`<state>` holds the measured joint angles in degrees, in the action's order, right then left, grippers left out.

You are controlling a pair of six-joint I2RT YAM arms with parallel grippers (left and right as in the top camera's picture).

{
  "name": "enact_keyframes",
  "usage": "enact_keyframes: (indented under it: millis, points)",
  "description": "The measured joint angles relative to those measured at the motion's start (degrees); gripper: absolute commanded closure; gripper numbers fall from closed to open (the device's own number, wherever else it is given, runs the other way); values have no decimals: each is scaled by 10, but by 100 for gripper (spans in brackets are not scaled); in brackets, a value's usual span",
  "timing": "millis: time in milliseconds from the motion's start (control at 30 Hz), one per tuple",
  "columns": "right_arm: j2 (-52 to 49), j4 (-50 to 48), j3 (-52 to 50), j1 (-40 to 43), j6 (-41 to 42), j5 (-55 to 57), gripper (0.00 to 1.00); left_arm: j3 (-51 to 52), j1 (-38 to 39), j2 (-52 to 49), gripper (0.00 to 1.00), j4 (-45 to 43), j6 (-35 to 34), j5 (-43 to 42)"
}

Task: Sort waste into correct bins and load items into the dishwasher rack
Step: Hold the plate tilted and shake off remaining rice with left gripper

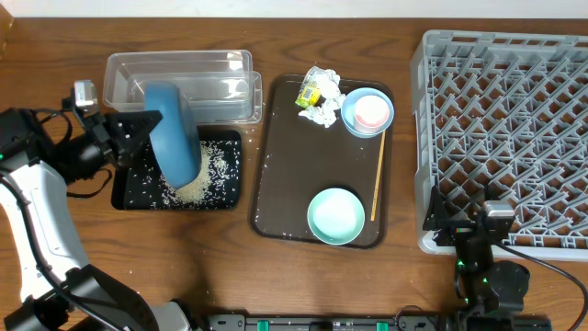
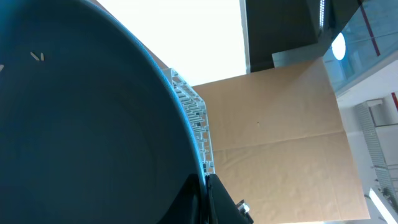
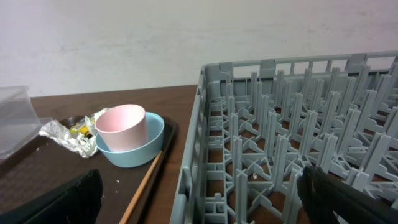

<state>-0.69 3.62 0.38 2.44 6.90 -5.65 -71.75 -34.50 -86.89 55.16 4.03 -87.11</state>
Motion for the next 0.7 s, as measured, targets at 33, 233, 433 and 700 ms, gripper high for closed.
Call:
enact_keyframes:
  millis: [33,233,433,700]
  points:
    - [0,0,0,0,0,0,1,0,-2,0,94,0,1,0]
    - [0,0,0,0,0,0,1,1,28,20,94,49,-6,114]
    - [0,0,0,0,0,0,1,2,96,107,94,-10,-57,269]
    - [0,0,0,0,0,0,1,2,97,156,94,-57,-94,299]
